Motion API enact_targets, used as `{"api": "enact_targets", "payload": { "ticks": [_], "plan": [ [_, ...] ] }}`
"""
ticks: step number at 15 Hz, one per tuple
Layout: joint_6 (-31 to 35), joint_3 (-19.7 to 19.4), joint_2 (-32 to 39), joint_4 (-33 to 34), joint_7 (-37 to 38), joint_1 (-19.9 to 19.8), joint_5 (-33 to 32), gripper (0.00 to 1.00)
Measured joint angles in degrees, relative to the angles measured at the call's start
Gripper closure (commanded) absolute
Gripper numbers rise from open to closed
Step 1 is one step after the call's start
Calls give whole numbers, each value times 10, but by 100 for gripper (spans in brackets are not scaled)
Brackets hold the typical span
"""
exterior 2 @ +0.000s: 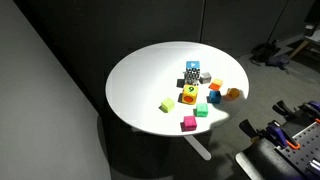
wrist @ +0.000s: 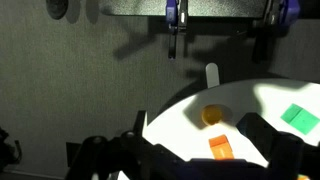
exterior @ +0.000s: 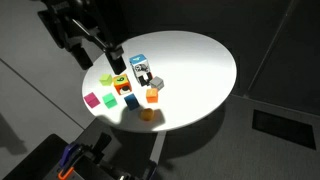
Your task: Put the apple on top of the square plush toy at the top of the stack
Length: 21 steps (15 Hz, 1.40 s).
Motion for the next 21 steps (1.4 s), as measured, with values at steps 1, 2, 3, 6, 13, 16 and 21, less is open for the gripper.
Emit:
{"api": "enact_targets", "payload": {
  "ticks": [1,2,3,6,13,16,21],
  "plan": [
    [0,0,0,0,0,0,0,0],
    [0,0,0,0,0,0,0,0],
    [0,0,0,0,0,0,0,0],
    [0,0,0,0,0,0,0,0],
    [23,5,8,2,10,10,1,0],
    [51,9,18,4,18,19,2,0],
    [115,11,52,8,21,33,22,0]
  ]
}}
